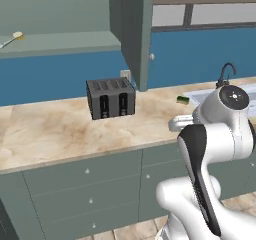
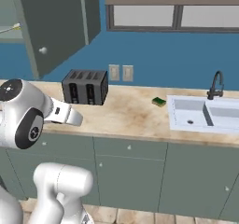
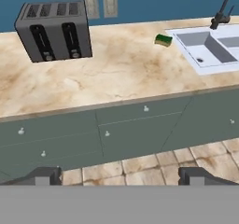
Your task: Locate and retrieve the dish brush and sponge from the cabinet. Place them next to the sink.
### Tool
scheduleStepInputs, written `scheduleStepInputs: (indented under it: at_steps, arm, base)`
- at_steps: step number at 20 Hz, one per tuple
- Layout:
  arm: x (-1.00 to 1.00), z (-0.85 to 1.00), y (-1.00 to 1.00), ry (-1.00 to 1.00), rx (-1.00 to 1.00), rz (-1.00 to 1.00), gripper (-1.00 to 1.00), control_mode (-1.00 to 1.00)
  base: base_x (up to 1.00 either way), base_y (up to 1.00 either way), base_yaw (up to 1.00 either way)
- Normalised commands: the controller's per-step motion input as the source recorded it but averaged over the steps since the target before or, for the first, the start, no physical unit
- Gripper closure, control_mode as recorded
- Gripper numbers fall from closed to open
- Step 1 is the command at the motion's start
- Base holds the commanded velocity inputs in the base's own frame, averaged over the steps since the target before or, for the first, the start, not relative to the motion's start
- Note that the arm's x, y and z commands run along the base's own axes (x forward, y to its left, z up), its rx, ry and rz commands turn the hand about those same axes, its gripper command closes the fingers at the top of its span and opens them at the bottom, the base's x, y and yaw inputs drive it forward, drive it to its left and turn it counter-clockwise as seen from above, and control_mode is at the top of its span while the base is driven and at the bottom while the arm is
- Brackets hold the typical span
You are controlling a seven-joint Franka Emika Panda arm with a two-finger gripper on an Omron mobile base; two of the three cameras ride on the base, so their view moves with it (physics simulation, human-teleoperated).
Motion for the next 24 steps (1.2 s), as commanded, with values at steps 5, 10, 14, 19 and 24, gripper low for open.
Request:
scheduleStepInputs:
  at_steps: [5,10,14,19,24]
  arm:
    - [0.0,0.0,0.0,0.0,0.0,0.0,-1.0,1.0]
    - [0.0,0.0,0.0,0.0,0.0,0.0,-1.0,1.0]
    - [0.0,0.0,0.0,0.0,0.0,0.0,-1.0,1.0]
    - [0.0,0.0,0.0,0.0,0.0,0.0,-1.0,1.0]
    - [0.0,0.0,0.0,0.0,0.0,0.0,-1.0,1.0]
  base:
    - [-0.23,0.57,-0.1]
    - [-0.22,0.51,-0.1]
    - [-0.2,0.55,-0.08]
    - [-0.1,0.72,-0.01]
    - [-0.02,0.74,0.0]
